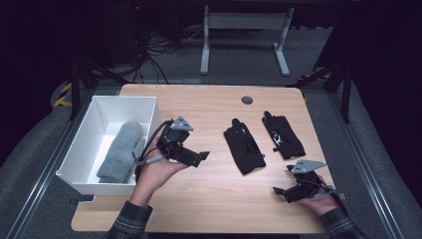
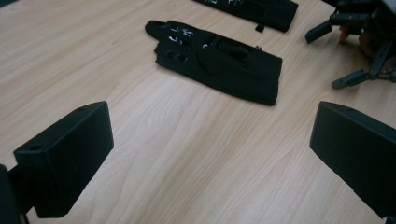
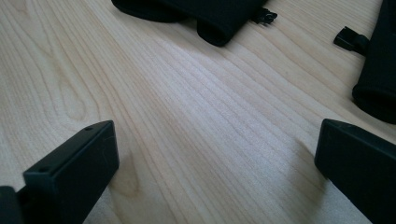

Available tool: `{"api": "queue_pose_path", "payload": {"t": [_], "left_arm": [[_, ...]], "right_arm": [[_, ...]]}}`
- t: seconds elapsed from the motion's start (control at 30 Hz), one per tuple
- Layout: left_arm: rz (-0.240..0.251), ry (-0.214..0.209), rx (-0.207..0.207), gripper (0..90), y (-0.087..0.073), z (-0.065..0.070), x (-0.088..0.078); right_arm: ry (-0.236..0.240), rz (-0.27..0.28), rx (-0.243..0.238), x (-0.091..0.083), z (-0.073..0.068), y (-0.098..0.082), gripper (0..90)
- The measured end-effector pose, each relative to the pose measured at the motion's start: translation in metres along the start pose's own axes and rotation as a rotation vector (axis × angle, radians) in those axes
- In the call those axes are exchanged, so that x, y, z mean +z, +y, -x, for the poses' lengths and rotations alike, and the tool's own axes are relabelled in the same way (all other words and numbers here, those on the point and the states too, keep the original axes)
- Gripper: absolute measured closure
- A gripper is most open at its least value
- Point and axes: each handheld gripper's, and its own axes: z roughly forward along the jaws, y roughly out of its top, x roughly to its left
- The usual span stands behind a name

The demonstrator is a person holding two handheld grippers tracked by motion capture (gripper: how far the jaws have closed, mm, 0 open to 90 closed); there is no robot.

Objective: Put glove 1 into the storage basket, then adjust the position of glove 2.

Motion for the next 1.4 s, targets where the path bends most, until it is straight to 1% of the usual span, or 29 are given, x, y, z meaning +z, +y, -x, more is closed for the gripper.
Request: {"api": "queue_pose_path", "payload": {"t": [0.13,0.17,0.23,0.3,0.33,0.37,0.4,0.57,0.6,0.67,0.7,0.73,0.77,0.8,0.83,0.87,0.97,1.07,1.1,1.13,1.17,1.2,1.23,1.27,1.3,1.33,1.37,1.4], "left_arm": [[-0.022,0.000,0.009,0.4,-0.011,0.005,0.018],[-0.024,-0.002,0.017,0.4,-0.014,0.006,0.022],[-0.041,-0.009,0.022,0.3,-0.021,0.009,0.031],[-0.040,-0.012,0.030,0.4,-0.026,0.011,0.040],[-0.040,-0.012,0.030,0.6,-0.026,0.011,0.040],[-0.043,-0.014,0.046,0.9,-0.030,0.014,0.049],[-0.043,-0.014,0.046,1.5,-0.030,0.014,0.049],[-0.052,-0.024,0.071,3.8,-0.034,0.017,0.068],[-0.046,-0.024,0.083,7.3,-0.033,0.018,0.074],[-0.041,-0.028,0.086,11.3,-0.033,0.018,0.077],[-0.034,-0.033,0.084,11.3,-0.032,0.019,0.080],[-0.028,-0.041,0.089,17.2,-0.032,0.018,0.084],[-0.015,-0.043,0.098,20.8,-0.031,0.018,0.088],[-0.015,-0.043,0.098,25.3,-0.031,0.018,0.088],[0.001,-0.061,0.100,28.7,-0.029,0.016,0.094],[0.008,-0.074,0.097,34.6,-0.027,0.016,0.097],[0.008,-0.097,0.096,47.4,-0.024,0.014,0.108],[0.004,-0.110,0.092,60.2,-0.021,0.014,0.119],[-0.005,-0.113,0.092,65.4,-0.019,0.013,0.123],[-0.005,-0.113,0.092,70.4,-0.019,0.013,0.123],[-0.011,-0.112,0.095,77.7,-0.017,0.013,0.127],[-0.013,-0.117,0.096,77.7,-0.014,0.012,0.130],[-0.011,-0.119,0.094,82.9,-0.012,0.012,0.132],[-0.008,-0.127,0.089,90.0,-0.008,0.008,0.139],[-0.011,-0.124,0.085,90.0,-0.006,0.007,0.143],[-0.013,-0.120,0.089,90.0,-0.004,0.005,0.147],[-0.010,-0.127,0.087,90.0,-0.002,0.004,0.150],[-0.010,-0.127,0.087,90.0,-0.002,0.004,0.150]], "right_arm": [[0.000,0.000,0.000,0.000,0.000,0.000,0.0],[0.000,0.000,0.000,0.000,0.000,0.000,0.0],[0.000,0.000,0.000,0.000,0.000,0.000,0.0],[0.000,0.000,0.000,0.000,0.000,0.000,0.0],[0.000,0.000,0.000,0.000,0.000,0.000,0.0],[0.000,0.000,0.000,0.000,0.000,0.000,0.0],[0.000,0.000,0.000,0.000,0.000,0.000,0.0],[0.000,0.000,0.000,0.000,0.000,0.000,0.0],[0.001,-0.001,0.000,0.000,0.000,0.000,0.0],[0.000,-0.001,-0.001,0.000,0.000,0.000,0.0],[0.000,-0.001,-0.001,0.000,0.000,0.000,0.0],[0.001,-0.001,0.000,0.000,0.000,0.000,0.0],[0.000,0.000,0.000,0.000,0.000,0.000,0.0],[0.000,0.000,0.000,0.000,0.000,0.000,0.0],[0.000,0.000,0.000,0.000,0.000,0.000,0.0],[0.000,0.000,0.000,0.000,0.000,0.000,0.0],[0.000,0.000,0.000,0.000,0.000,0.000,0.0],[0.001,0.000,0.000,0.000,0.000,0.000,0.0],[0.001,0.000,0.000,0.000,0.000,0.000,0.0],[0.001,0.000,0.000,0.000,0.000,0.000,0.0],[0.001,0.000,0.000,0.000,0.000,0.000,0.0],[0.001,0.000,0.000,0.000,0.000,0.000,0.0],[0.001,0.000,0.000,0.000,0.000,0.000,0.0],[0.001,0.000,-0.001,0.000,0.000,0.000,0.0],[0.000,0.001,-0.001,0.000,0.000,0.000,0.0],[0.001,0.000,-0.001,0.000,0.000,0.000,0.0],[0.001,0.001,-0.001,0.000,0.000,0.000,0.1],[0.001,0.001,-0.001,0.000,0.000,0.000,0.1]]}}
